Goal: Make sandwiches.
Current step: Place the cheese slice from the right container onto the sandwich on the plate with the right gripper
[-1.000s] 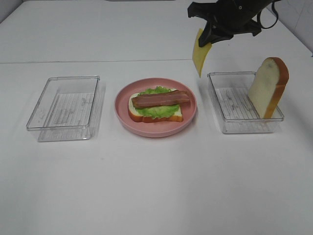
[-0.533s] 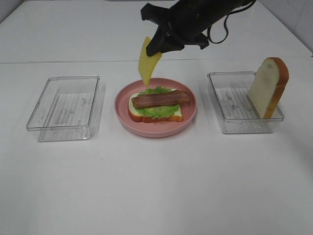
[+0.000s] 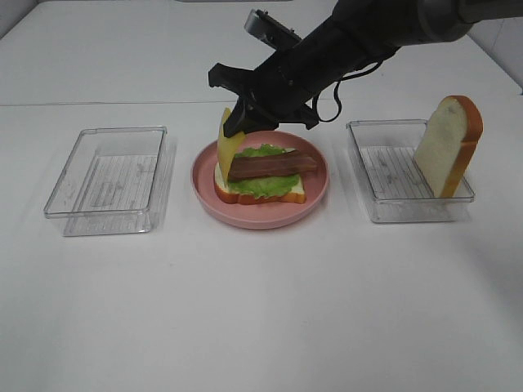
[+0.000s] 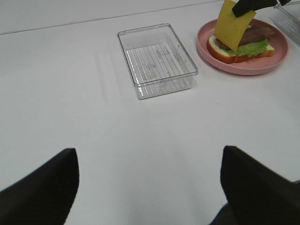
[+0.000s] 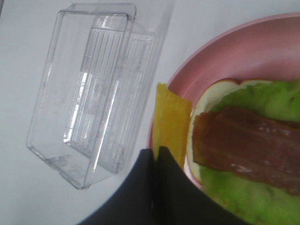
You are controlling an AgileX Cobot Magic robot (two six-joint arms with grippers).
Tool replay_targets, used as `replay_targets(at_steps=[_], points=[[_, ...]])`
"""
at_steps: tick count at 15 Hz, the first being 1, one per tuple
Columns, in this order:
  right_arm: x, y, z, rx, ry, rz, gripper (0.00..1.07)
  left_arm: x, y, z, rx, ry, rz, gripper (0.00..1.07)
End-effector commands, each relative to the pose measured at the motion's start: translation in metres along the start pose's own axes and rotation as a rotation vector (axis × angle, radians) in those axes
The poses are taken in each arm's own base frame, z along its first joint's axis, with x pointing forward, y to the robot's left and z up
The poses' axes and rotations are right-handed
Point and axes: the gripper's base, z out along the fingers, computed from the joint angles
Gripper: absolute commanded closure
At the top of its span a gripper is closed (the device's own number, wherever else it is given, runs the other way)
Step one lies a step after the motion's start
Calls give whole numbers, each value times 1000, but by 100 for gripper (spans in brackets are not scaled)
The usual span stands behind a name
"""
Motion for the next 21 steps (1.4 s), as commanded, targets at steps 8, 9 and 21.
replay_targets(at_steps=[8, 9, 21], points=[[-4, -28, -7, 211, -2, -47, 101, 1, 0, -2, 6, -27, 2, 28], [-4, -28, -7, 211, -1, -48, 88, 1, 0, -2, 6, -27, 2, 28], [-18, -13, -64, 340, -42, -162, 46, 1, 0, -2, 6, -27, 2, 28]])
